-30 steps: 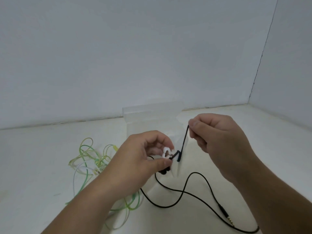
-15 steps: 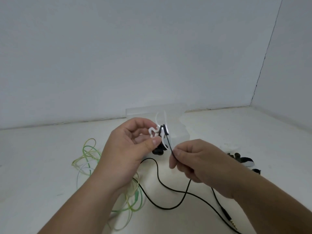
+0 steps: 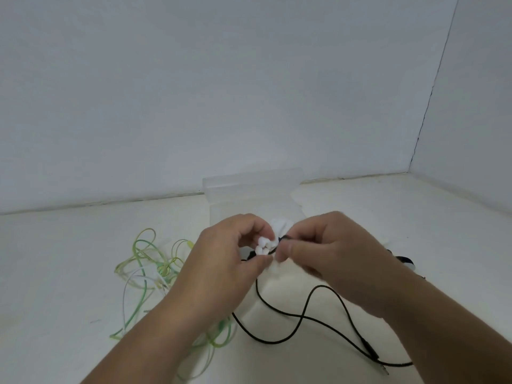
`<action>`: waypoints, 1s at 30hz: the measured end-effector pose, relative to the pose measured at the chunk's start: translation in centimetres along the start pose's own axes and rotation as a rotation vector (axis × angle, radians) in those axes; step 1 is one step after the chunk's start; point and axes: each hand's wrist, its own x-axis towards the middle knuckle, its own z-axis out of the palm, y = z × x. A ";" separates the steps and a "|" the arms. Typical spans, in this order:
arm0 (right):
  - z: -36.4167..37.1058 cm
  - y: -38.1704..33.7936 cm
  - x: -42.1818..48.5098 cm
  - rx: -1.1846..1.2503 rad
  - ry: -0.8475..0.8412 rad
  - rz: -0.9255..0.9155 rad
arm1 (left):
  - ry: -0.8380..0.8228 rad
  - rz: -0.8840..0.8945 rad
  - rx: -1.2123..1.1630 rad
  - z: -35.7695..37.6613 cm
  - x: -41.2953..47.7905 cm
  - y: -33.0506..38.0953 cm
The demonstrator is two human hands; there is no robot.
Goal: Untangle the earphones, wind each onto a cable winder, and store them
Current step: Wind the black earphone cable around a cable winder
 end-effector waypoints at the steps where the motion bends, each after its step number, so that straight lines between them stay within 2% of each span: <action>1: -0.2 0.1 0.1 -0.067 0.096 -0.026 | -0.020 -0.014 -0.026 -0.1 0.0 -0.1; 5: -0.8 0.6 0.5 -0.187 0.349 -0.070 | -0.108 -0.059 -0.170 -0.5 0.1 0.2; 9: -0.8 0.9 0.8 -0.148 0.410 -0.068 | -0.219 -0.080 -0.321 -0.7 0.0 0.5; 14: -0.9 1.4 1.0 0.179 0.279 0.122 | -0.289 -0.062 -0.589 -0.6 0.2 0.3; 19: 0.3 1.1 0.6 0.202 -0.020 0.193 | -0.159 -0.050 -0.809 -0.6 0.3 0.1; 26: 1.1 0.9 0.3 0.205 -0.140 0.235 | 0.139 -0.194 -0.704 -0.6 0.8 -0.7; 30: 1.0 0.6 0.2 0.099 -0.156 0.181 | 0.206 -0.233 -0.527 -0.7 0.8 -1.0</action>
